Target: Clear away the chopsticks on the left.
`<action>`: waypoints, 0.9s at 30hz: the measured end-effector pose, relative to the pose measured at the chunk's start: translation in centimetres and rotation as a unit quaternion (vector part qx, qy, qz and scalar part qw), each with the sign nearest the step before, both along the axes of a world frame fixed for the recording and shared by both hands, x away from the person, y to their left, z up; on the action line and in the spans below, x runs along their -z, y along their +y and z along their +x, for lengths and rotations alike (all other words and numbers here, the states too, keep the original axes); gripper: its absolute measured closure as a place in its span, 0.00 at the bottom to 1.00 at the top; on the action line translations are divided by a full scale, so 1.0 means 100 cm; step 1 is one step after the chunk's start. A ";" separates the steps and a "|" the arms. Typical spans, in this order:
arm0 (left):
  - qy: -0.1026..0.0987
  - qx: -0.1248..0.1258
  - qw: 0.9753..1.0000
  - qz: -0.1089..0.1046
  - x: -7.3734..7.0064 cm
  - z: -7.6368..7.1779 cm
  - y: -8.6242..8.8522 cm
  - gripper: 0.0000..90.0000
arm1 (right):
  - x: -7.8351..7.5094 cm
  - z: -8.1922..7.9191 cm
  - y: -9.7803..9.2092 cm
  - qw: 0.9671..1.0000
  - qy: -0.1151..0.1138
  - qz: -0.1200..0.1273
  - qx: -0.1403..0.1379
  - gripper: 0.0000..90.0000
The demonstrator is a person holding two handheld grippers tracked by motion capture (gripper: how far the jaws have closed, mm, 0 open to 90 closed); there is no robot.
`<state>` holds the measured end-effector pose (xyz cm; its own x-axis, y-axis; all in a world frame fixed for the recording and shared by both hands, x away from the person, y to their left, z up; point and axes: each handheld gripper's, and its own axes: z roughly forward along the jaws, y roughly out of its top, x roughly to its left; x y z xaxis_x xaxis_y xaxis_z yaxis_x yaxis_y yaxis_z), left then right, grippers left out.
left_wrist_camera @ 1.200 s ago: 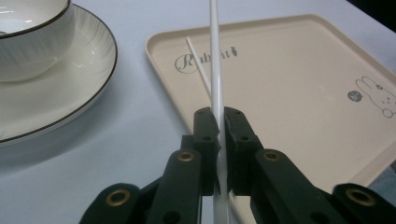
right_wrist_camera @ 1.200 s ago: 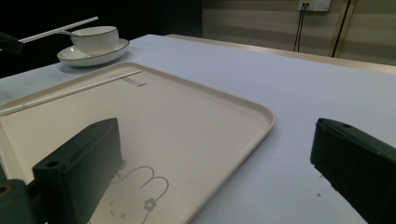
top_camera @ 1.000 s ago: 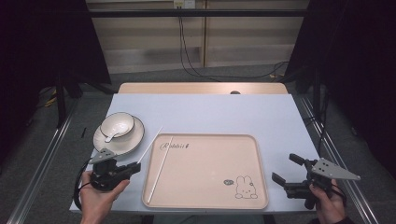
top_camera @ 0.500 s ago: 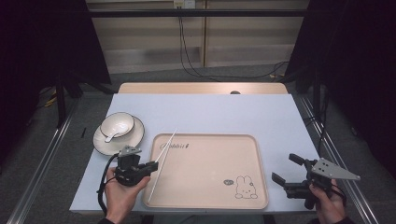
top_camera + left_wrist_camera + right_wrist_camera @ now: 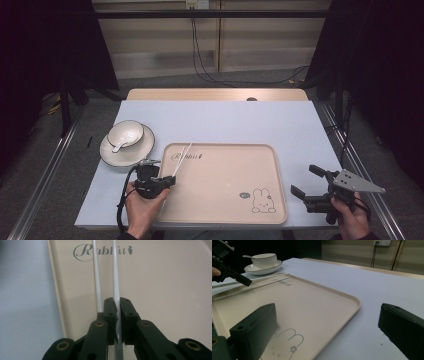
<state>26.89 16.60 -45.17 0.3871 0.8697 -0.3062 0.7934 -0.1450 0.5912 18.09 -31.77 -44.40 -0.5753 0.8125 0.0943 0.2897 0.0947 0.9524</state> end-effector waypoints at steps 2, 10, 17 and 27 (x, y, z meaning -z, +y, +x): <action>0.004 -0.001 1.000 0.004 0.003 0.001 -0.001 0.94 | 0.000 0.000 0.000 1.000 0.001 0.000 0.001 0.02; 0.017 -0.007 1.000 0.011 0.012 0.001 -0.010 0.94 | 0.000 0.000 0.000 1.000 -0.001 -0.002 -0.004 0.02; 0.014 -0.008 1.000 0.013 0.012 0.000 -0.011 0.93 | 0.000 0.000 0.000 1.000 -0.001 -0.003 -0.005 0.02; -0.010 0.028 0.999 0.014 0.010 0.000 -0.009 0.73 | 0.000 0.001 0.000 1.000 -0.002 -0.001 -0.005 0.02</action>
<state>26.85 15.73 -46.19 0.4405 0.8549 -0.2740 0.7716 -0.2045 0.6024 18.15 -31.78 -44.44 -0.5830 0.8075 0.0901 0.2859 0.1001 0.9530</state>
